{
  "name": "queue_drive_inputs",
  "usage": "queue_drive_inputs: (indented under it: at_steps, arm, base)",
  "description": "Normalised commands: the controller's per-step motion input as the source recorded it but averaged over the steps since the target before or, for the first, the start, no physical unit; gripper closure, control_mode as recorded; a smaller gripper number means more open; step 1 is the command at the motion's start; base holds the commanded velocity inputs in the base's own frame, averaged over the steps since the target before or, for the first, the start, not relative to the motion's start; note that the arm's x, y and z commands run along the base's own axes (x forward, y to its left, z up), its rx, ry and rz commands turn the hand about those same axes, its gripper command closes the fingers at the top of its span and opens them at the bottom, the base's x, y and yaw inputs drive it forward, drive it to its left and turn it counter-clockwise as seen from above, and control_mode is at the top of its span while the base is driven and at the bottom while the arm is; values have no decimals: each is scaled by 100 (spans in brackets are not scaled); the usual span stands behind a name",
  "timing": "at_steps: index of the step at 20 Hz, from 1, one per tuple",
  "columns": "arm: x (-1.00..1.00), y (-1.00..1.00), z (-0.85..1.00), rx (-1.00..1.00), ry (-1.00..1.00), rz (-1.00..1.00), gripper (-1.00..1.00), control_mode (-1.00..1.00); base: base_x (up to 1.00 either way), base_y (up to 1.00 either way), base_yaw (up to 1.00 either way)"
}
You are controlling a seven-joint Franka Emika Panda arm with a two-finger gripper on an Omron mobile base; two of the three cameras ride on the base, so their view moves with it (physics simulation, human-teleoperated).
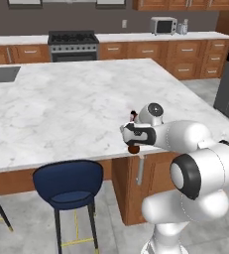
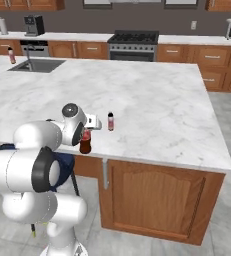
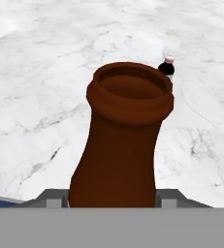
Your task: Place the large bottle from the dining counter next to the other large bottle outside the sink, and place the small bottle from the dining counter next to the other small bottle inside the sink.
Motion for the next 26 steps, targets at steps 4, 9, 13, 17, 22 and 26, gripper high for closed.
queue_drive_inputs:
  at_steps: [4, 9, 13, 17, 22, 26]
  arm:
    - [0, 0, 0, 0, 0, 0, 100, 100]
    - [0, 0, 0, 0, 0, 0, 100, 100]
    - [0, 0, 0, 0, 0, 0, 100, 100]
    - [0, 0, 0, 0, 0, 0, 100, 100]
    - [0, 0, 0, 0, 0, 0, 100, 100]
    - [0, 0, 0, 0, 0, 0, 100, 100]
  base:
    - [0, -51, 0]
    - [0, -53, 0]
    - [0, -55, 1]
    - [0, -56, 0]
    - [0, -59, 0]
    - [0, -61, 0]
